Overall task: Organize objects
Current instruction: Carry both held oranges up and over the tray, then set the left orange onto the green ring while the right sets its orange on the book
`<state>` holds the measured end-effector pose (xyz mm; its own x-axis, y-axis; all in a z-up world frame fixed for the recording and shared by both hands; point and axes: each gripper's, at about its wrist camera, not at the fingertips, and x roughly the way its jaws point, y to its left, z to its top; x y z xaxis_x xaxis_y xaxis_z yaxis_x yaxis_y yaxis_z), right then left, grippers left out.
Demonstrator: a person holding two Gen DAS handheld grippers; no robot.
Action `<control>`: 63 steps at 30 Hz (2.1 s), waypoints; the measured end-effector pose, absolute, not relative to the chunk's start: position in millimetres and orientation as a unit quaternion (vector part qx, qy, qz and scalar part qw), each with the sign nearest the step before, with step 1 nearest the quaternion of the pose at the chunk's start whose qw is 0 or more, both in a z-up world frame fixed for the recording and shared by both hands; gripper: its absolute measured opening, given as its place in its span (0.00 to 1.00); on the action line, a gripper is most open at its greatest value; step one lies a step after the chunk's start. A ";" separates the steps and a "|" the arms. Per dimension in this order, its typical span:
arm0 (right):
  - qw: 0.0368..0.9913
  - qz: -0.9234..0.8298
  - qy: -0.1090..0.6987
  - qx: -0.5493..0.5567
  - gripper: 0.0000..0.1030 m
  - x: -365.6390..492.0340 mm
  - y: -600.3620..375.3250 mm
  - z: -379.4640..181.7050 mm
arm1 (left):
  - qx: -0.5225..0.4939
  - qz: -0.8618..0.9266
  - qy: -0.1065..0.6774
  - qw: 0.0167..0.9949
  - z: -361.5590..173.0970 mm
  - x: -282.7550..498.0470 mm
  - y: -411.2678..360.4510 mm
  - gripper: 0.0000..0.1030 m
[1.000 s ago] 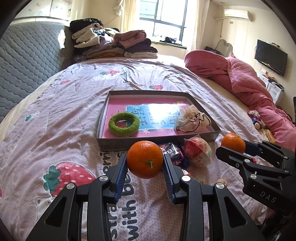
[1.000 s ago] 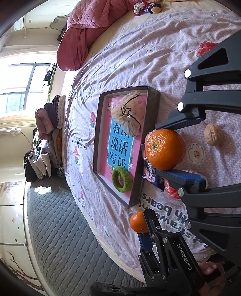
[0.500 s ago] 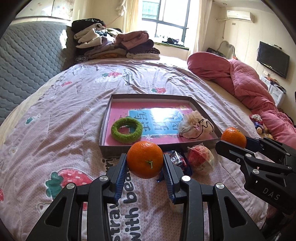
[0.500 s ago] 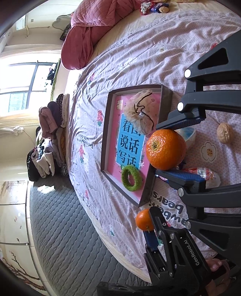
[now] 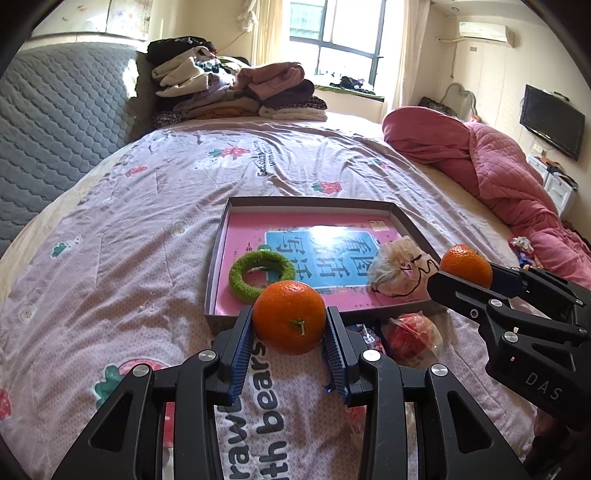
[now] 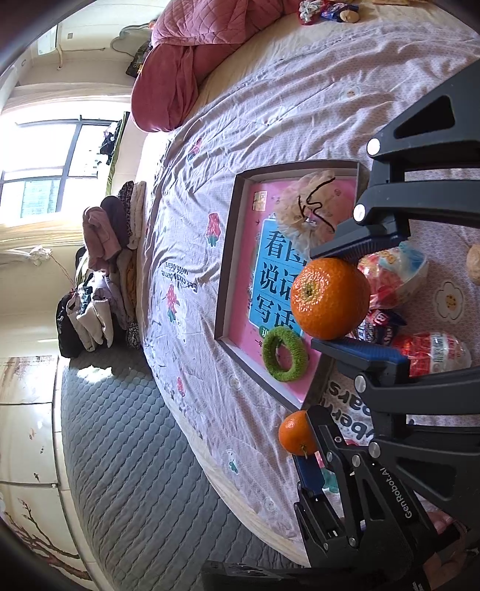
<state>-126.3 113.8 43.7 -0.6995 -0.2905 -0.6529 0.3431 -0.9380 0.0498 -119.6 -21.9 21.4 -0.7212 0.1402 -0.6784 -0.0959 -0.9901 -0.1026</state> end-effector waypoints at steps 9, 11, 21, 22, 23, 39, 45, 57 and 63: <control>0.174 -0.919 0.041 0.352 0.39 -150.2 104.3 39.8 | -0.368 0.927 -0.029 0.056 20.7 -145.9 -22.9 0.37; 0.173 -0.918 0.042 0.354 0.39 -155.9 103.4 37.5 | -0.369 0.928 -0.029 0.053 19.7 -154.7 -24.3 0.37; 0.169 -0.907 0.057 0.381 0.39 -190.1 95.9 14.8 | -0.384 0.922 -0.015 0.044 9.7 -190.1 -26.0 0.37; 0.169 -0.906 0.057 0.383 0.39 -193.3 94.4 12.5 | -0.386 0.921 -0.012 0.043 8.2 -193.5 -24.9 0.37; 0.169 -0.906 0.057 0.384 0.39 -194.6 93.2 10.7 | -0.388 0.921 -0.012 0.043 6.8 -196.9 -25.0 0.37; 0.171 -0.882 0.087 0.430 0.39 -221.6 78.0 -25.7 | -0.430 0.902 -0.005 0.034 -31.3 -249.2 -26.1 0.37; 0.172 -0.876 0.094 0.441 0.39 -226.6 74.0 -34.5 | -0.442 0.896 -0.002 0.035 -40.6 -253.4 -24.3 0.37; 0.175 -0.868 0.103 0.453 0.40 -227.5 69.9 -42.1 | -0.450 0.892 0.001 0.039 -46.3 -255.7 -24.1 0.38; 0.174 -0.866 0.109 0.456 0.40 -227.6 67.5 -42.9 | -0.455 0.890 0.000 0.043 -45.7 -253.7 -24.6 0.38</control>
